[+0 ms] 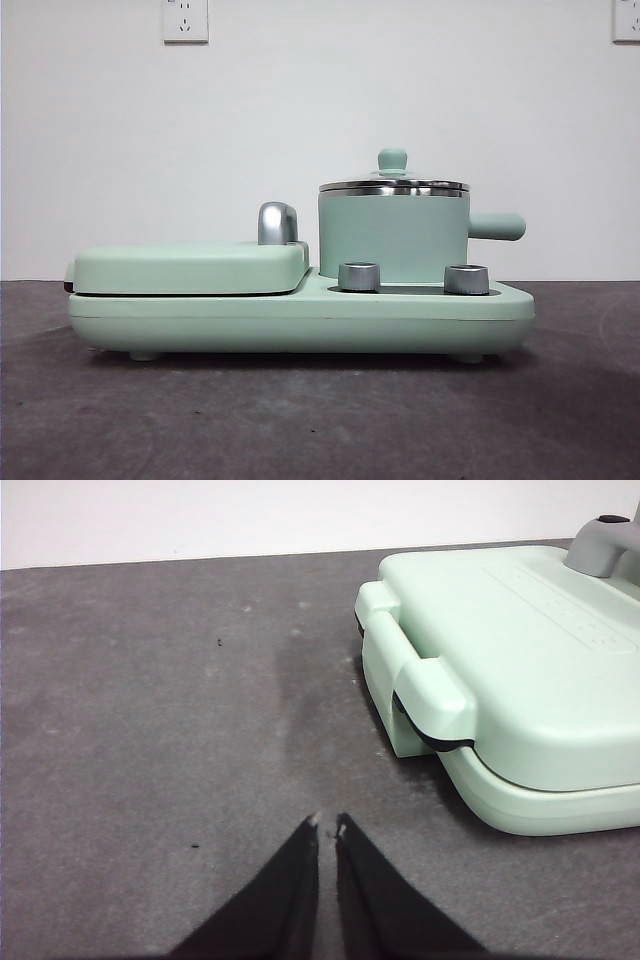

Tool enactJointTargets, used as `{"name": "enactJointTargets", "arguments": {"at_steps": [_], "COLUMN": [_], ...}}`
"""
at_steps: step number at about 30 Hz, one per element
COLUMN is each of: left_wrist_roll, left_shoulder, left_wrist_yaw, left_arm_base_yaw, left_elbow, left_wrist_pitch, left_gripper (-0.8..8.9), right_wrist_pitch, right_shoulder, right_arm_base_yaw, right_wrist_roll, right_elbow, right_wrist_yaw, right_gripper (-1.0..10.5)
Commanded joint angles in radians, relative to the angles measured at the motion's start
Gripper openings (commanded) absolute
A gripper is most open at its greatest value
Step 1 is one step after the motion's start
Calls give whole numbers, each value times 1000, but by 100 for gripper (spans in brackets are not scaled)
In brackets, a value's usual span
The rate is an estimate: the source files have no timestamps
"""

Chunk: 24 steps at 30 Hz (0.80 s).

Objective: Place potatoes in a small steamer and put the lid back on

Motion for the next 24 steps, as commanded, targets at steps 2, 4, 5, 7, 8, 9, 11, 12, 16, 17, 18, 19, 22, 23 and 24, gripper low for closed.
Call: {"name": "enactJointTargets", "arguments": {"at_steps": [2,4,5,7,8,9,11,12,16,17,18,19,22,23,24], "left_wrist_roll": [3,3,3,3,3,3,3,3,3,3,3,3,3,3,3], "left_shoulder": [-2,-2,-2,-2,-2,-2,-2,-2,-2,-2,-6,-14,-38,-50,-49], "left_wrist_yaw": [1,1,1,1,1,1,1,1,1,1,1,1,1,1,1], "left_arm_base_yaw": [-2,-2,-2,-2,-2,-2,-2,-2,-2,-2,3,6,27,35,44], "left_elbow": [-8,-8,-8,-8,-8,-8,-8,-8,-8,-8,-8,-8,-8,-8,-8], "left_wrist_pitch": [-3,-3,-3,-3,-3,-3,-3,-3,-3,-3,-5,-8,-8,-8,1], "left_gripper": [26,26,26,26,26,26,26,26,26,26,26,26,26,26,26], "right_wrist_pitch": [13,13,13,13,13,13,13,13,13,13,13,13,13,13,13], "right_shoulder": [0,0,0,0,0,0,0,0,0,0,0,0,0,0,0], "right_arm_base_yaw": [-2,-2,-2,-2,-2,-2,-2,-2,-2,-2,-2,-2,-2,-2,-2], "right_wrist_roll": [11,11,11,11,11,11,11,11,11,11,11,11,11,11,11], "right_elbow": [-6,-6,-6,-6,-6,-6,-6,-6,-6,-6,-6,-6,-6,-6,-6], "right_wrist_yaw": [0,0,0,0,0,0,0,0,0,0,0,0,0,0,0], "right_gripper": [10,10,9,10,10,10,10,9,10,10,10,10,10,10,10]}}
